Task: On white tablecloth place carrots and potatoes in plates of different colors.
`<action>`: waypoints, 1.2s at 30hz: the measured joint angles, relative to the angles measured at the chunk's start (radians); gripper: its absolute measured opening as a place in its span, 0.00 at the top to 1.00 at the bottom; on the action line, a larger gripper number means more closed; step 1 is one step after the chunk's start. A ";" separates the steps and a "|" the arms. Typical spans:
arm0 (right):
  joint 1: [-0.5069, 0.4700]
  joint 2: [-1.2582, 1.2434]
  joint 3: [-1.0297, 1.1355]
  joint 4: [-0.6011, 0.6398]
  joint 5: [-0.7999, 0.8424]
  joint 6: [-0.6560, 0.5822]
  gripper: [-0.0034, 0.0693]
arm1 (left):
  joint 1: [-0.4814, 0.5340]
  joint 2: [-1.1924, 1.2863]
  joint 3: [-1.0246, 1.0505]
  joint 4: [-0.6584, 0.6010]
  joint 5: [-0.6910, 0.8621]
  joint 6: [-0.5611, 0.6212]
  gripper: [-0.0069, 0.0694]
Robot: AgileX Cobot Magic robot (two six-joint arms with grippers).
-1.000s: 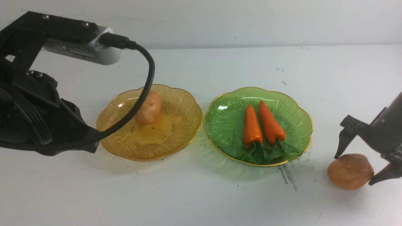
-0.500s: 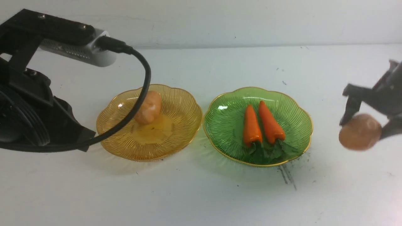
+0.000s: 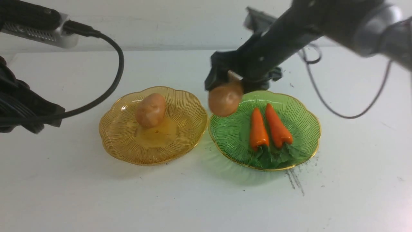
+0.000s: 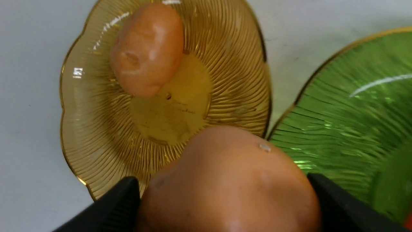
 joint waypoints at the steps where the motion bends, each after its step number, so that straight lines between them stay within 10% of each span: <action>1: 0.012 0.035 -0.030 0.000 -0.002 0.000 0.14 | 0.000 0.000 0.000 -0.001 0.000 0.001 0.90; 30: 0.096 0.300 -0.323 0.040 0.017 0.056 0.00 | 0.000 0.000 0.000 -0.049 0.000 0.003 0.90; 36: 0.074 0.274 -0.538 -0.149 0.202 0.086 0.24 | 0.000 -0.042 0.000 -0.054 0.000 0.003 0.90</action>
